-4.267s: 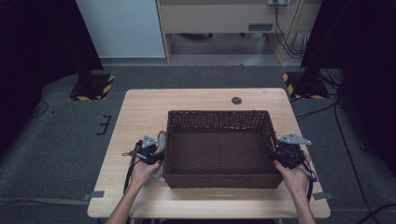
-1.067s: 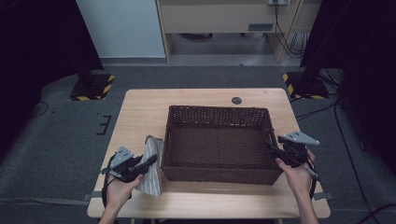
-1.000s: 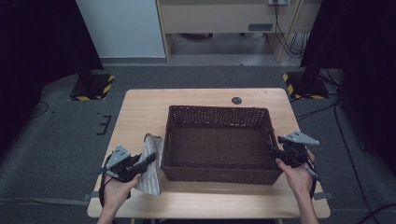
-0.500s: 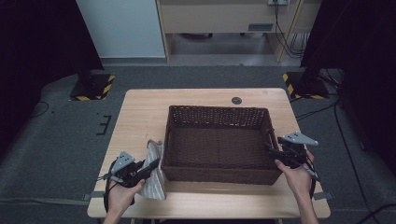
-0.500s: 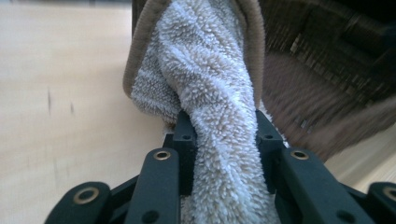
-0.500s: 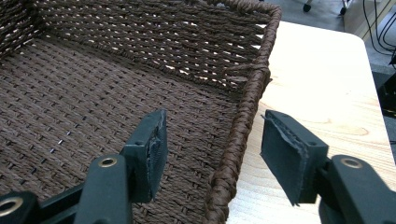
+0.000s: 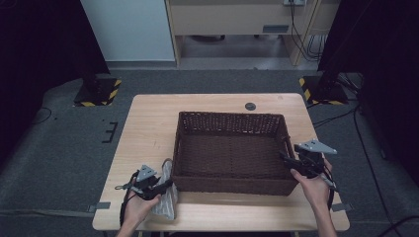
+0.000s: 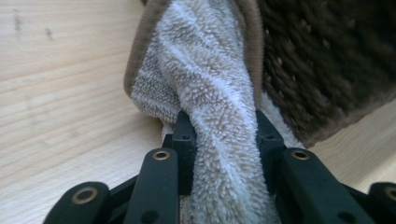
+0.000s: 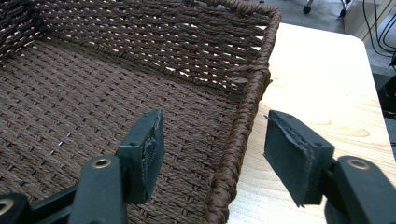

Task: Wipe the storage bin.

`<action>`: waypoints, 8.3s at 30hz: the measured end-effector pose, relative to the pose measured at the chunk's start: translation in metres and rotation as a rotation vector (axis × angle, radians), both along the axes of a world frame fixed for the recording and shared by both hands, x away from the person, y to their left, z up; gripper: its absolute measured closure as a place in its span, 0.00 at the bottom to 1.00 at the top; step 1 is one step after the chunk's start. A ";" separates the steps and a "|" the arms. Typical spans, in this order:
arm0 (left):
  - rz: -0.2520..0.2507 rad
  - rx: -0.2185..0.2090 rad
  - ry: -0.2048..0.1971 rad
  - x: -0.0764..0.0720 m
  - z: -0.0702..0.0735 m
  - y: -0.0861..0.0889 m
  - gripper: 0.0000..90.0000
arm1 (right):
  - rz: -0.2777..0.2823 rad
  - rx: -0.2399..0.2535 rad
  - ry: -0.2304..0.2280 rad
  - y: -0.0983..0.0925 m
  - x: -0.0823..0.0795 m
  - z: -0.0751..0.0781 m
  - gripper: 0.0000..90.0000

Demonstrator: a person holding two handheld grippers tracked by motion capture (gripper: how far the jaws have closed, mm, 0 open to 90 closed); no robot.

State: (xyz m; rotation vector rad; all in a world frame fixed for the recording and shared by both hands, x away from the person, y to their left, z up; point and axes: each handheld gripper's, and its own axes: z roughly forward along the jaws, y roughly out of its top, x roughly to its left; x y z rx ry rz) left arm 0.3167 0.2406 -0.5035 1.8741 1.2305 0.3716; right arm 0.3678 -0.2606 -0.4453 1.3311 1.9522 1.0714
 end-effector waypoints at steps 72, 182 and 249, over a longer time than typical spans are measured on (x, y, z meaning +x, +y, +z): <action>0.180 0.089 -0.150 0.027 0.041 0.057 0.49 | 0.006 -0.008 0.021 0.001 0.001 0.002 0.52; -0.012 0.098 -0.214 0.090 0.058 -0.041 0.59 | -0.081 -0.063 0.095 -0.015 0.013 0.006 0.88; 0.073 -0.017 -0.160 0.108 0.057 -0.012 0.55 | -0.182 -0.075 0.033 -0.022 0.027 0.004 0.80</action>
